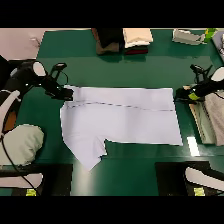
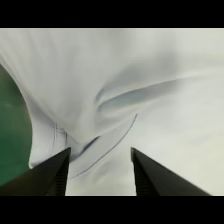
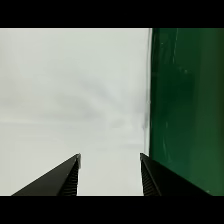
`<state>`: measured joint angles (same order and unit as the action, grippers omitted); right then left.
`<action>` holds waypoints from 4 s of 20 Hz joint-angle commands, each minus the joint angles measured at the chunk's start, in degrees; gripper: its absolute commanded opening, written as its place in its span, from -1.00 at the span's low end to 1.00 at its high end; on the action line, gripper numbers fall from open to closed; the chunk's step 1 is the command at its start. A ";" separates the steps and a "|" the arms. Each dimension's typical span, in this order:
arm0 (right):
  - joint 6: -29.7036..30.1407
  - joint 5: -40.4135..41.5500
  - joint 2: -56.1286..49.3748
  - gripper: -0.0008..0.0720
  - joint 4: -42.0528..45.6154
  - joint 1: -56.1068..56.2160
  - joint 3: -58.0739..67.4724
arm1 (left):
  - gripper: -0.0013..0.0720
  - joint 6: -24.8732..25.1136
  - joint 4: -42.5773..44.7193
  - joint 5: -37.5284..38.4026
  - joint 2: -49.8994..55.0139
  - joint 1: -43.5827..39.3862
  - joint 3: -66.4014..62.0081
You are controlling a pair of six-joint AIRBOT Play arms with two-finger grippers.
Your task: Fold the shirts.
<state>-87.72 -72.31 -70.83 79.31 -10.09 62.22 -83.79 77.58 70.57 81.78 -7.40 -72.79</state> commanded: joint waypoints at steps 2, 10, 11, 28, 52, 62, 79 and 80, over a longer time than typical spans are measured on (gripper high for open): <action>-0.22 -6.67 10.82 0.28 4.09 -4.90 -9.79 | 0.31 -4.50 -0.39 1.14 -11.58 0.00 6.95; -1.16 -6.47 19.50 0.59 2.43 -11.89 -32.54 | 0.31 -7.82 -1.77 -1.57 -28.33 -0.02 29.66; -1.16 -5.31 19.52 0.59 0.74 -11.87 -33.97 | 0.31 -7.82 -1.79 -1.66 -28.61 0.00 30.45; -3.54 -1.31 19.52 -0.92 -1.22 0.94 -35.41 | 0.31 -9.35 0.35 4.26 -32.59 -0.02 34.60; -2.58 -10.01 21.22 -0.92 0.44 1.07 -24.85 | -0.90 -4.72 -6.91 5.31 -40.98 -0.07 45.97; -2.69 -14.10 31.47 -0.93 8.85 0.96 -20.41 | -0.90 -1.11 -3.98 6.73 -42.36 -0.07 30.64; -3.87 -1.11 -14.49 -0.92 -0.33 3.21 14.03 | -0.89 1.62 0.07 -14.25 2.54 -0.04 1.62; -3.69 -1.14 -15.32 -0.90 -0.79 3.21 15.02 | -0.89 1.51 -0.22 -13.81 2.49 -0.04 1.64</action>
<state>-91.55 -73.78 -82.04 81.01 -7.09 73.73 -82.08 77.82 57.25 82.41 -7.49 -69.69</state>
